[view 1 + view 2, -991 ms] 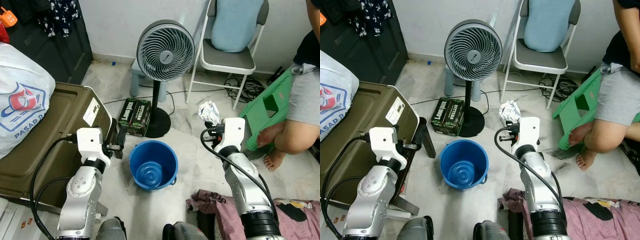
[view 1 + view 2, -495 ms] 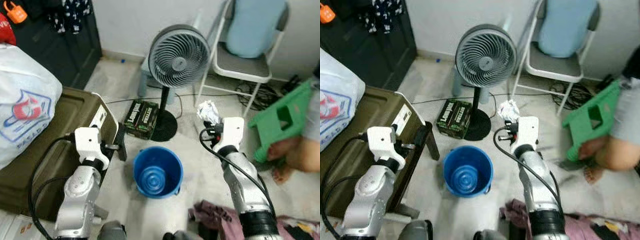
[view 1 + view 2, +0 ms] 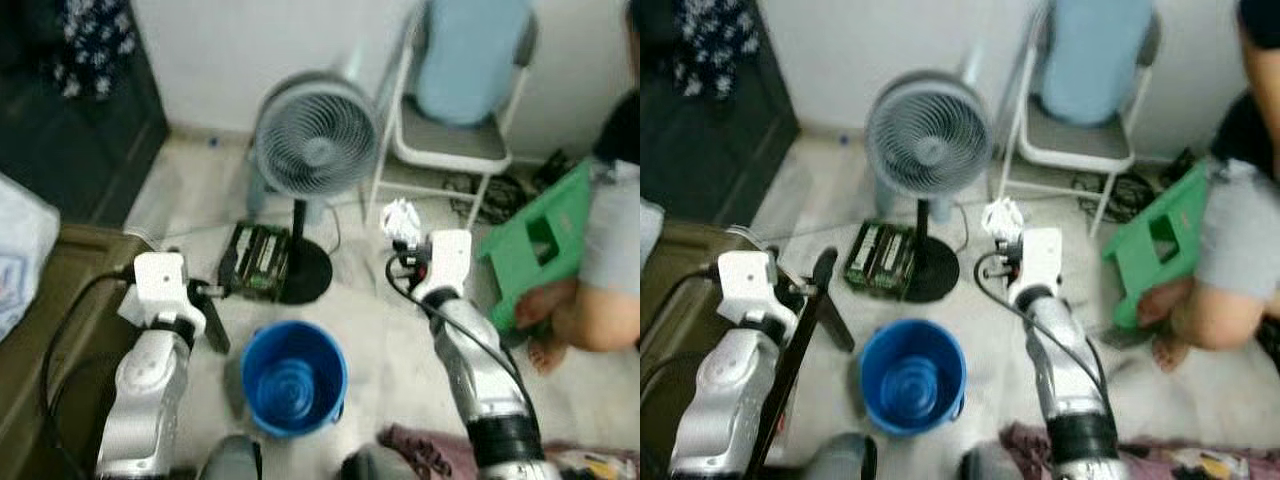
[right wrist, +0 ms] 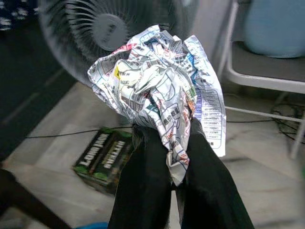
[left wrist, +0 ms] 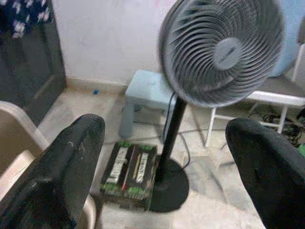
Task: Clean up the room
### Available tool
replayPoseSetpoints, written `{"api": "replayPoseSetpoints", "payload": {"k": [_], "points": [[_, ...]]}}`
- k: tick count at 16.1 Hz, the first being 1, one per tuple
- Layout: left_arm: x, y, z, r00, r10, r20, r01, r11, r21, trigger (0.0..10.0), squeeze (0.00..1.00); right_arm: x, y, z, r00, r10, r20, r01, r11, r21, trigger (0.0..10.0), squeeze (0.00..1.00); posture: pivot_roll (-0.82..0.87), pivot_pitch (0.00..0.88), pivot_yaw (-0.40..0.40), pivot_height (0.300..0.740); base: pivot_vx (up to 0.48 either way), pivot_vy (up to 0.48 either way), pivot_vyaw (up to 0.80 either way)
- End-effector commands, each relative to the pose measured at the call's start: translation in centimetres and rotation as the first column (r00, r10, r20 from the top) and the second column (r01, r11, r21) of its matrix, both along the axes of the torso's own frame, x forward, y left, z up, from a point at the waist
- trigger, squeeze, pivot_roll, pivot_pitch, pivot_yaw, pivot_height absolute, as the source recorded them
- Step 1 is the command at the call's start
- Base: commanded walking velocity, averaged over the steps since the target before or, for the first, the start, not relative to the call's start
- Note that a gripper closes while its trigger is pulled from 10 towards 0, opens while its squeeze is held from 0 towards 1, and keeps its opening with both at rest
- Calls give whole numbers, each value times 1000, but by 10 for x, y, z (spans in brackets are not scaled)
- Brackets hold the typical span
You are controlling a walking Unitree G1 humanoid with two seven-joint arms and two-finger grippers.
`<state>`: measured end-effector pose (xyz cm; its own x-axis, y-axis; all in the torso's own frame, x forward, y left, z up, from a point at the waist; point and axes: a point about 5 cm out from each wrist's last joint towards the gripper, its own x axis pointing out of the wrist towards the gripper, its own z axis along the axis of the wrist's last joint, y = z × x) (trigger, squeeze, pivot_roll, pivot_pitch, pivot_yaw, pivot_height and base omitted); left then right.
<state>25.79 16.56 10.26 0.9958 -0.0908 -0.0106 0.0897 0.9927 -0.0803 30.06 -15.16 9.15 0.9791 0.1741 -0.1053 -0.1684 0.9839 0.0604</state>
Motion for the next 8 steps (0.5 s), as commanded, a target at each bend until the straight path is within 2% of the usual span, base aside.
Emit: {"api": "replayPoseSetpoints", "payload": {"k": [1, 3, 7, 8], "points": [[-5, -1, -3, 1000, -16, -14, 16, 1000, 10, 10000, 0, -2, -8, -5, 999, -26, -27, 26, 1000, 1, 10000, 0, 40, 139, -71, 740, 0, 0, 0], [-8, 2, -1, 1000, -28, -9, 28, 999, 35, 10000, 0, 1, -6, -5, 999, -23, -29, 23, 1000, 6, 10000, 0, 59, 143, -69, 740, 0, 0, 0], [-23, 23, 3, 994, -108, -28, 111, 976, 188, 10000, 0, 12, 15, -10, 997, 25, -68, -25, 1000, -6, 10000, 0, 114, 163, -71, 740, 0, 0, 0], [-27, 27, 1, 993, -108, -38, 114, 973, 202, 10000, 0, 13, 20, -13, 996, 38, -81, -40, 999, -25, 10000, 0, 130, 168, -69, 740, 0, 0, 800]]}}
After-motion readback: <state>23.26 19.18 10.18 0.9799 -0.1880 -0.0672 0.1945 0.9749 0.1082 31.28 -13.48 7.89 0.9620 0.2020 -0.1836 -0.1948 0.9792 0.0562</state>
